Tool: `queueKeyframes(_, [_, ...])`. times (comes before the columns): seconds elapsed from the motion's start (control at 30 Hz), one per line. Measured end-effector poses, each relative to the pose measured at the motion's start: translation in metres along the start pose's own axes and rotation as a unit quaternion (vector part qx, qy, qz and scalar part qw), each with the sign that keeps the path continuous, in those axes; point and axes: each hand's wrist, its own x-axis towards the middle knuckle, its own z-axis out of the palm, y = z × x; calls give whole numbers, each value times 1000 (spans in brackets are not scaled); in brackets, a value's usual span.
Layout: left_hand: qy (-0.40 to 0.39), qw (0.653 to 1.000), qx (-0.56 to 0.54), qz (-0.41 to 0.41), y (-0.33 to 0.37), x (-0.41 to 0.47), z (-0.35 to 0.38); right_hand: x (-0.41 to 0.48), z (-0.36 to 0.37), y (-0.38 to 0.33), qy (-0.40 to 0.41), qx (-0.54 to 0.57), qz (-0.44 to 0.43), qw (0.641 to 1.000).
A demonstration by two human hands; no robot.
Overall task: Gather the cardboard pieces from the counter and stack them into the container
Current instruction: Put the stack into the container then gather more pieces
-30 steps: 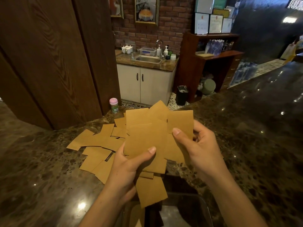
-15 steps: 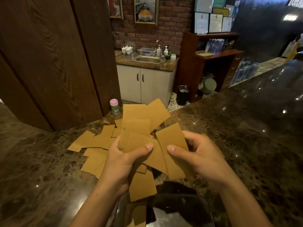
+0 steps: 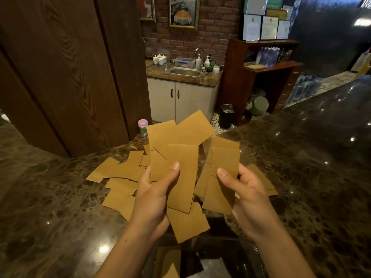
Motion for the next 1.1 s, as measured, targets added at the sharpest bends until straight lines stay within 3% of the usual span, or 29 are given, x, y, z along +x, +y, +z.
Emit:
queueKeyframes(0.13, [-7, 999, 30, -7, -1, -1, -4, 7, -2, -10, 13, 32, -8, 999])
queueKeyframes(0.3, [-81, 987, 127, -48, -4, -5, -9, 21, -6, -23, 40, -33, -39, 998])
queueKeyframes(0.47, [-123, 977, 155, -77, 0, -6, -13, 30, -11, -34, 31, -75, -39, 996])
queueKeyframes(0.83, [-109, 979, 157, -65, 0, -5, -13, 32, -18, -47, -87, -276, 8, 957])
queueKeyframes(1.0, [-21, 996, 76, -35, -6, 4, -12, 22, -8, -25, 42, -83, -22, 995])
queueKeyframes(1.1, [18, 1000, 10, -19, -8, 7, -6, 9, 7, -3, 35, -56, 25, 998])
